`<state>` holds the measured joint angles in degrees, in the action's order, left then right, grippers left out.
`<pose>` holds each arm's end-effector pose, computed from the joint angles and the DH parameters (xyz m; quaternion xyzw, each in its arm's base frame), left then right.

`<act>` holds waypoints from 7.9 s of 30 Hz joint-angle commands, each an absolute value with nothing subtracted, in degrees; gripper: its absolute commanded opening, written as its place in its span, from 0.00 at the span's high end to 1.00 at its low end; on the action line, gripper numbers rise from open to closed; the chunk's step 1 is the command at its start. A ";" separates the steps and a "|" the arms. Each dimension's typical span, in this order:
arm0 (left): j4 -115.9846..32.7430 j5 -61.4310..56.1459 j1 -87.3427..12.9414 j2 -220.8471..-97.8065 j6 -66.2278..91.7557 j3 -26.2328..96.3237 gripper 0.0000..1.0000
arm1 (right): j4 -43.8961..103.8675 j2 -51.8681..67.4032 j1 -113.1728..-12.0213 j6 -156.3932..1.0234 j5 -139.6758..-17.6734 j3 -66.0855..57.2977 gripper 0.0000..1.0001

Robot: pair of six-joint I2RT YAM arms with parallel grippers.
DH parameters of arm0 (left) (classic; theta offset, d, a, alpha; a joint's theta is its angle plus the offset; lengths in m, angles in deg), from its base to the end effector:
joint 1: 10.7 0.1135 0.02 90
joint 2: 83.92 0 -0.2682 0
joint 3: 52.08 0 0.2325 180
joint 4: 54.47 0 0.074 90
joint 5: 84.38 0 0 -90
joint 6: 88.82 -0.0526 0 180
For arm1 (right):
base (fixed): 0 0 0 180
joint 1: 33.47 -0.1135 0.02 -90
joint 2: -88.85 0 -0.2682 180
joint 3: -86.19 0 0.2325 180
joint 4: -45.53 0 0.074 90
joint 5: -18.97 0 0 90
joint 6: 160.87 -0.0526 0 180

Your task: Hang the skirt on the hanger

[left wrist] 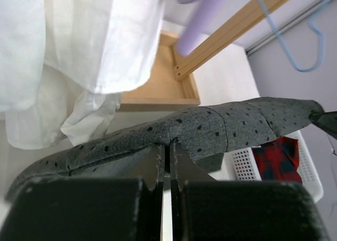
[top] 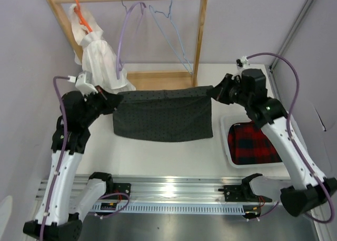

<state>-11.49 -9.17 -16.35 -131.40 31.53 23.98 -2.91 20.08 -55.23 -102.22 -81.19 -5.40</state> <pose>0.1617 -0.0295 0.3913 -0.0905 0.7823 -0.2845 0.5466 0.2293 0.1015 0.3993 0.0235 0.8440 0.3043 0.4412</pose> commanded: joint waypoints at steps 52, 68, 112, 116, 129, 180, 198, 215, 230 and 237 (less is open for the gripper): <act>-27.31 -12.49 -10.96 -165.40 33.44 26.86 1.00 | -4.41 -17.15 -47.44 -100.05 -91.25 -24.83 1.00; -20.54 -13.89 -10.88 -134.03 37.30 -6.61 1.00 | 2.10 17.12 -52.62 -108.39 -84.22 21.56 1.00; -25.46 33.69 -54.73 -160.49 17.98 66.79 0.47 | -4.75 25.65 -58.79 -102.60 -73.76 2.42 0.30; -18.53 43.20 -55.35 -179.38 17.00 93.66 0.45 | -4.93 26.09 -58.52 -102.51 -73.85 2.68 0.30; -25.37 54.13 -54.47 -196.41 7.78 103.68 0.36 | -5.72 26.62 -57.47 -101.54 -75.60 1.98 0.31; -24.66 41.49 -45.60 -196.86 5.75 101.04 1.00 | -4.49 27.68 -54.21 -100.05 -77.71 5.59 0.32; -30.82 27.07 -42.87 -192.20 3.21 97.62 1.00 | -3.52 27.41 -53.42 -99.61 -78.15 6.29 0.32; -25.11 15.65 -41.11 -184.12 2.41 87.86 1.00 | -3.61 27.59 -52.72 -99.17 -78.77 6.11 0.32; -30.31 6.25 -41.02 -162.15 -1.10 57.01 1.00 | -4.49 27.15 -52.19 -98.47 -78.50 6.64 0.32; -20.72 -6.29 -41.02 -156.62 0.74 51.84 1.00 | -8.34 26.18 -52.28 -97.42 -76.58 6.64 0.32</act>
<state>-24.73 2.90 -41.42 -160.30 0.67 55.04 -6.08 26.41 -52.45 -99.21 -77.93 6.66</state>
